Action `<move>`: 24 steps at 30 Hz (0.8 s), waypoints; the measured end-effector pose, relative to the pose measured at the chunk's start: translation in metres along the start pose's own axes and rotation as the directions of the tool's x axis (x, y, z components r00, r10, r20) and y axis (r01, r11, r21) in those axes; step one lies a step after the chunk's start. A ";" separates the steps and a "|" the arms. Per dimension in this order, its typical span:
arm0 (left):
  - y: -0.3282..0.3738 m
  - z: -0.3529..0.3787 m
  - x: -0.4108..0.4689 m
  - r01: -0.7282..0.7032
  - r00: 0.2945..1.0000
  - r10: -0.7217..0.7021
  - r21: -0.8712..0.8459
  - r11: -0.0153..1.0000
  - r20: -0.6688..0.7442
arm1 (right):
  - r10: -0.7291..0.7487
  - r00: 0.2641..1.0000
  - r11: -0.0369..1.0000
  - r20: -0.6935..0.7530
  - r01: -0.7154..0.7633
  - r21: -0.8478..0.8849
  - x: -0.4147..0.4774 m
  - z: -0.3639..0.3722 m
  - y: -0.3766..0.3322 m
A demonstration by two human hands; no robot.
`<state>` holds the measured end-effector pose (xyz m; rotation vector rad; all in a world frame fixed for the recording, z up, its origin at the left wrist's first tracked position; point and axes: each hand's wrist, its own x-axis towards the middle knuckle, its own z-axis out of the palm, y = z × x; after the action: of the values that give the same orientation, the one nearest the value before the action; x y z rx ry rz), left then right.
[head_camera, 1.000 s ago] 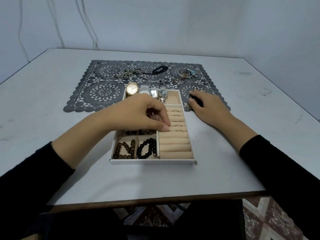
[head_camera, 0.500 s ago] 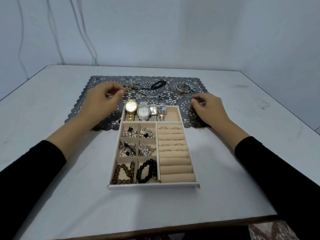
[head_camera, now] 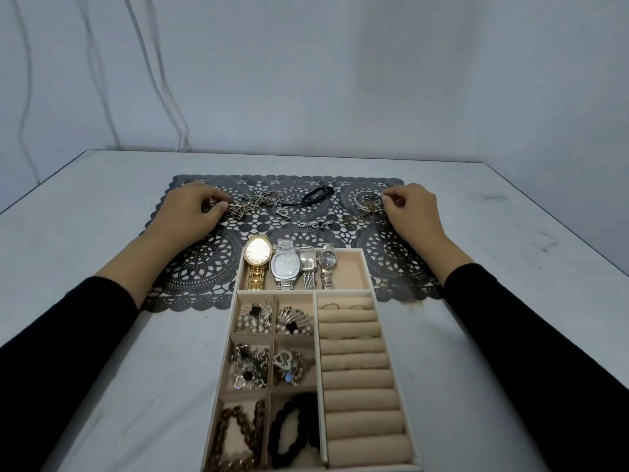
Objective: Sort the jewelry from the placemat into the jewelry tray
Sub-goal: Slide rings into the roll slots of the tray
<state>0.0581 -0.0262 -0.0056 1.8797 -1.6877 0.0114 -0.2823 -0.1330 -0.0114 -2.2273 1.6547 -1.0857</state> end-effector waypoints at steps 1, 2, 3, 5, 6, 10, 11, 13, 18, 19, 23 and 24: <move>-0.002 0.000 0.003 0.002 1.000 -0.002 -0.002 1.000 0.005 | 0.010 1.000 1.000 -0.001 -0.010 0.002 0.004 0.001 0.001; -0.004 0.000 0.005 0.003 1.000 -0.003 -0.002 1.000 0.009 | 0.016 1.000 1.000 0.001 -0.016 0.002 0.007 0.003 0.002; -0.005 0.001 0.007 0.000 1.000 0.000 0.000 1.000 0.014 | 0.015 1.000 1.000 0.002 -0.015 -0.003 0.009 0.003 0.003; -0.006 0.002 0.011 -0.019 1.000 0.019 0.005 1.000 0.018 | 0.016 1.000 1.000 0.009 -0.016 0.004 0.013 0.004 0.004; -0.007 0.003 0.013 -0.028 0.999 0.028 0.003 1.000 0.019 | 0.018 1.000 1.000 0.013 -0.018 0.013 0.015 0.005 0.004; -0.006 0.007 0.020 -0.052 0.999 0.052 -0.004 0.999 0.008 | 0.046 0.998 0.997 0.034 -0.048 0.062 0.019 0.006 0.004; -0.005 0.008 0.023 -0.060 0.998 0.060 -0.006 0.998 0.009 | 0.051 0.998 0.996 0.041 -0.054 0.077 0.020 0.005 0.004; -0.006 0.008 0.027 -0.067 0.997 0.068 -0.011 0.998 0.027 | 0.049 0.997 0.995 0.058 -0.054 0.087 0.019 0.005 0.003; -0.011 0.002 0.033 0.000 0.993 0.010 -0.094 0.996 0.114 | 0.034 0.995 0.995 0.093 -0.043 0.095 0.020 0.002 0.001; -0.011 0.001 0.034 0.012 0.992 0.001 -0.107 0.994 0.127 | 0.029 0.995 0.996 0.097 -0.037 0.085 0.021 0.002 0.000; -0.008 0.000 0.034 0.052 0.988 -0.029 -0.153 0.987 0.153 | 0.025 0.994 0.998 0.105 -0.031 0.059 0.025 0.005 -0.002; -0.009 0.000 0.034 0.065 0.987 -0.039 -0.162 0.985 0.157 | 0.026 0.993 0.998 0.111 -0.032 0.052 0.026 0.006 -0.003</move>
<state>0.0726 -0.0570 0.0038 1.8371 -1.6823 -0.2936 -0.2728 -0.1564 -0.0026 -2.1807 1.5896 -0.9692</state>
